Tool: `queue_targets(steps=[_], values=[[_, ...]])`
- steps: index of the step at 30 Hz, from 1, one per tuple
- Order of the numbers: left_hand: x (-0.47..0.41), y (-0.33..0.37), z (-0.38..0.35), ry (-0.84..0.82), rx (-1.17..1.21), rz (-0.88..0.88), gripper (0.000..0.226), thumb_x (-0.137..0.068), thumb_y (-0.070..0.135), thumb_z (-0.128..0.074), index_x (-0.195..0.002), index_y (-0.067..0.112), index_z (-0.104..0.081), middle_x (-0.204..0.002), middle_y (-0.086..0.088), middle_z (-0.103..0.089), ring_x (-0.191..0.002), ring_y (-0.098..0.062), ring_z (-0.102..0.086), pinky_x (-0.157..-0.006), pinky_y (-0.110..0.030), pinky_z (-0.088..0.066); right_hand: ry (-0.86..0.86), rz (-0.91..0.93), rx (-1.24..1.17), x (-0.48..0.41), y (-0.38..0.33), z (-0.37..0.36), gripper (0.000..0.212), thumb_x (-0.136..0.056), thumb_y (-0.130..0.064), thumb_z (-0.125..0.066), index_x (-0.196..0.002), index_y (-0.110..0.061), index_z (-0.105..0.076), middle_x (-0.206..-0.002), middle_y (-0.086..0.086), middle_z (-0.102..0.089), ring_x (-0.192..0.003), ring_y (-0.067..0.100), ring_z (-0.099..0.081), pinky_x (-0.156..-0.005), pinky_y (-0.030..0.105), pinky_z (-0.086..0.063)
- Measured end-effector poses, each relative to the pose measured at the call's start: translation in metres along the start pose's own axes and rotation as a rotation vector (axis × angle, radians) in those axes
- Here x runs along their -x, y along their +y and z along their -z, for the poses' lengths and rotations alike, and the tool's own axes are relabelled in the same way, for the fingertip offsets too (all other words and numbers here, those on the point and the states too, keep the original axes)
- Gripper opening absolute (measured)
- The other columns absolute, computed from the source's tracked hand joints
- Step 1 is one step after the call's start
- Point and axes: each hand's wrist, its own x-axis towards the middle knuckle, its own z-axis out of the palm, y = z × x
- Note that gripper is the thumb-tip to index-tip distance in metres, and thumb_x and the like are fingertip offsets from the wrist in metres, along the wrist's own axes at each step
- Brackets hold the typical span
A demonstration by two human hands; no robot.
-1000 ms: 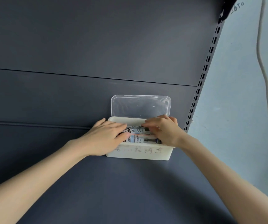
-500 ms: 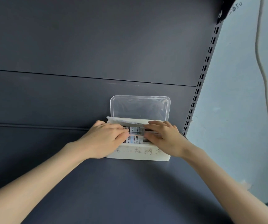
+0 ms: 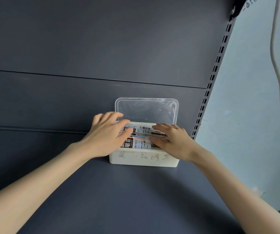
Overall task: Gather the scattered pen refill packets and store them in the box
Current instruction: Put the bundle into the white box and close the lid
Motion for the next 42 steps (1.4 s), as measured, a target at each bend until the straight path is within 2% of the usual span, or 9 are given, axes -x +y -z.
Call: queue_targets(steps=[5, 9, 13, 17, 21, 30, 35, 38, 42], values=[[-0.012, 0.003, -0.001, -0.35, 0.013, 0.015, 0.057, -0.098, 0.045, -0.01, -0.116, 0.015, -0.055, -0.119, 0.004, -0.058, -0.124, -0.009, -0.041, -0.11, -0.035, 0.001, -0.08, 0.004, 0.0, -0.001, 0.002, -0.001, 0.043, -0.098, -0.038, -0.04, -0.138, -0.022, -0.046, -0.145, -0.002, -0.046, -0.137, 0.023, -0.035, -0.112, 0.04, -0.023], [-0.015, 0.003, 0.005, -0.588, 0.031, 0.01, 0.056, -0.1, 0.042, -0.007, -0.14, 0.014, -0.036, -0.139, 0.008, -0.043, -0.142, -0.007, -0.021, -0.112, -0.04, 0.021, -0.13, 0.022, 0.057, -0.004, -0.001, 0.002, 0.042, -0.101, -0.036, -0.033, -0.141, -0.028, -0.042, -0.152, -0.002, -0.037, -0.14, 0.018, -0.026, -0.109, 0.027, -0.01], [-0.014, 0.002, 0.007, -0.511, 0.007, 0.023, 0.054, -0.101, 0.039, -0.009, -0.151, 0.019, -0.008, -0.16, 0.011, -0.006, -0.146, -0.003, 0.005, -0.112, -0.044, 0.025, -0.21, 0.018, 0.052, -0.003, -0.004, 0.005, 0.043, -0.103, -0.036, -0.026, -0.145, -0.033, -0.035, -0.152, -0.014, -0.034, -0.141, 0.014, -0.024, -0.113, 0.03, -0.008], [-0.01, 0.001, 0.008, -0.495, -0.079, 0.007, 0.052, -0.101, 0.035, -0.011, -0.136, 0.011, -0.04, -0.144, 0.006, -0.043, -0.144, -0.008, -0.014, -0.111, -0.048, 0.024, -0.184, -0.013, 0.001, -0.001, -0.004, 0.007, 0.041, -0.101, -0.035, -0.034, -0.142, -0.029, -0.041, -0.153, 0.003, -0.033, -0.142, 0.023, -0.024, -0.114, 0.032, -0.015], [-0.017, 0.005, 0.012, -0.617, -0.129, 0.004, 0.054, -0.101, 0.037, -0.008, -0.142, 0.016, -0.036, -0.153, 0.012, -0.029, -0.147, -0.009, -0.002, -0.107, -0.051, 0.029, -0.138, 0.015, -0.101, 0.001, -0.003, 0.005, 0.035, -0.098, -0.028, -0.044, -0.128, -0.015, -0.057, -0.136, 0.004, -0.053, -0.13, 0.025, -0.042, -0.109, 0.038, -0.033], [-0.013, 0.002, 0.005, -0.372, 0.125, 0.087, 0.048, -0.101, 0.039, -0.02, -0.119, 0.006, -0.05, -0.14, -0.001, -0.047, -0.136, -0.011, -0.031, -0.114, -0.041, 0.013, -0.022, -0.034, -0.115, -0.001, 0.005, 0.005, 0.033, -0.093, -0.035, -0.052, -0.117, -0.017, -0.065, -0.126, -0.002, -0.063, -0.119, 0.023, -0.053, -0.105, 0.041, -0.037], [-0.013, 0.001, 0.006, -0.034, 0.371, 0.093, 0.034, -0.099, 0.033, -0.038, -0.123, 0.018, -0.057, -0.13, 0.005, -0.055, -0.123, -0.015, -0.049, -0.115, -0.037, -0.017, 0.076, -0.061, -0.169, -0.002, 0.01, 0.006, 0.036, -0.095, -0.036, -0.051, -0.124, -0.016, -0.061, -0.136, -0.003, -0.055, -0.125, 0.021, -0.05, -0.1, 0.026, -0.036], [-0.015, -0.001, 0.003, 0.205, 0.473, 0.15, 0.02, -0.095, 0.025, -0.048, -0.105, 0.015, -0.063, -0.11, 0.003, -0.056, -0.106, -0.018, -0.055, -0.087, -0.028, -0.038, 0.205, -0.094, -0.218, -0.005, 0.016, 0.006, 0.042, -0.094, -0.032, -0.053, -0.131, -0.014, -0.051, -0.139, 0.003, -0.046, -0.129, 0.026, -0.042, -0.1, 0.027, -0.032], [-0.021, -0.005, -0.002, 0.196, 0.507, 0.403, 0.045, -0.095, 0.036, -0.045, -0.131, 0.01, -0.044, -0.135, -0.006, -0.046, -0.124, -0.022, -0.046, -0.096, -0.035, -0.037, 0.307, -0.236, -0.272, -0.01, 0.023, 0.009, 0.066, -0.093, -0.035, -0.053, -0.146, -0.01, -0.022, -0.148, 0.009, -0.025, -0.136, 0.029, -0.026, -0.109, 0.034, -0.023]])
